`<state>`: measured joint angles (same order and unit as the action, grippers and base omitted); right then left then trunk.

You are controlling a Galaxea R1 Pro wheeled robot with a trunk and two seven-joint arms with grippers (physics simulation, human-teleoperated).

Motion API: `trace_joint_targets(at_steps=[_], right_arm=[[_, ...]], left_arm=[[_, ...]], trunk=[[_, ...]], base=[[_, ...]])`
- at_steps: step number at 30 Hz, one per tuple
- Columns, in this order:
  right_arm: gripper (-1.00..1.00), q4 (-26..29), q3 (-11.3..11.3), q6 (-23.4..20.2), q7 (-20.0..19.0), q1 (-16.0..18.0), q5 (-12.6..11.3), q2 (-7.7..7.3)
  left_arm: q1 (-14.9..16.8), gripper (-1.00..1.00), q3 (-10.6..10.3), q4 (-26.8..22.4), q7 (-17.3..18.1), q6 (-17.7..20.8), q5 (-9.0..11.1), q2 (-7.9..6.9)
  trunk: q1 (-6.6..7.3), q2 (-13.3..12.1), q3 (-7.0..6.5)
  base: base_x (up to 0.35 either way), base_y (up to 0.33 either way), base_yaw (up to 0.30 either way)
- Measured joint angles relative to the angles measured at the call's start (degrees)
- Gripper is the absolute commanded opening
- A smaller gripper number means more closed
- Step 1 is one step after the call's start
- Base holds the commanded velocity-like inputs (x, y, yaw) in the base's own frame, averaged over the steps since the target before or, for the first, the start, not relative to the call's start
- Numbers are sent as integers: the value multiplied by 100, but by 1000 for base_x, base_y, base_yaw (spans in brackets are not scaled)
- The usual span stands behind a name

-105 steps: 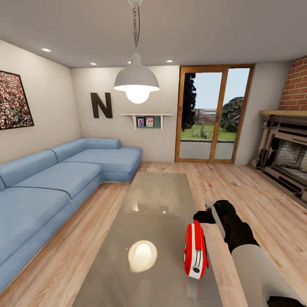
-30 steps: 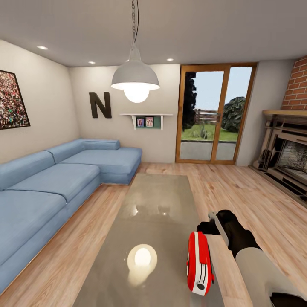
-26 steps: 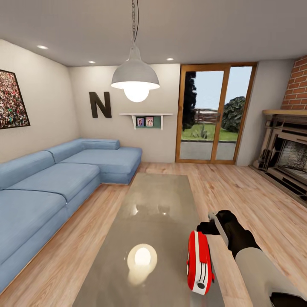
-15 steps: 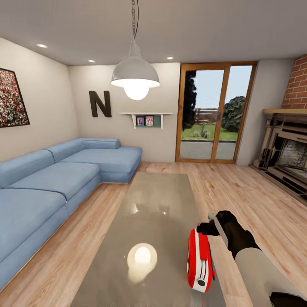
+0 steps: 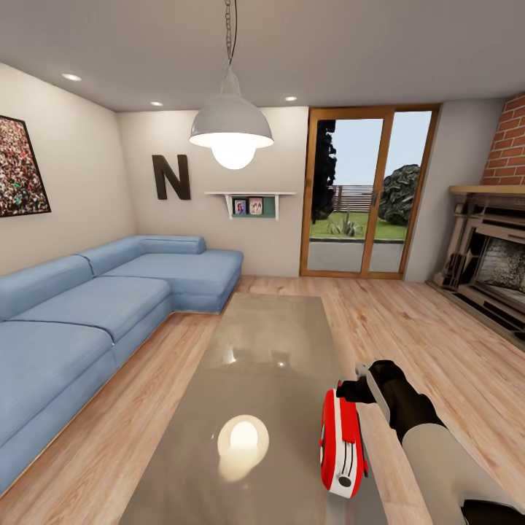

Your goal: Turn on the radio receiver that's on the table in the living room.

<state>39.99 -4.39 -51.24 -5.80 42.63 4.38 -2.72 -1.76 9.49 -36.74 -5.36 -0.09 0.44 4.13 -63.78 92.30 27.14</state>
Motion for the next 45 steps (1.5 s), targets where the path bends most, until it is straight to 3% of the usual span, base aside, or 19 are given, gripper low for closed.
trace_joint_targets(at_steps=[4,18,35,45], right_arm=[[100,0,0,0,0,0,0,0],[100,-55,17,0,-7,0,-3,16],[100,-131,33,0,-22,0,-1,41],[100,-183,44,9,-26,0,3,43]], left_arm=[[0,100,0,0,0,0,0,0],[0,100,2,0,-17,0,0,1],[0,100,0,0,-17,-3,0,0],[0,100,0,0,-17,-8,0,1]], trunk=[[0,0,0],[-307,560,251],[-307,561,251],[-526,961,430]], base=[[0,0,0],[0,0,0],[0,0,0],[0,0,0]])
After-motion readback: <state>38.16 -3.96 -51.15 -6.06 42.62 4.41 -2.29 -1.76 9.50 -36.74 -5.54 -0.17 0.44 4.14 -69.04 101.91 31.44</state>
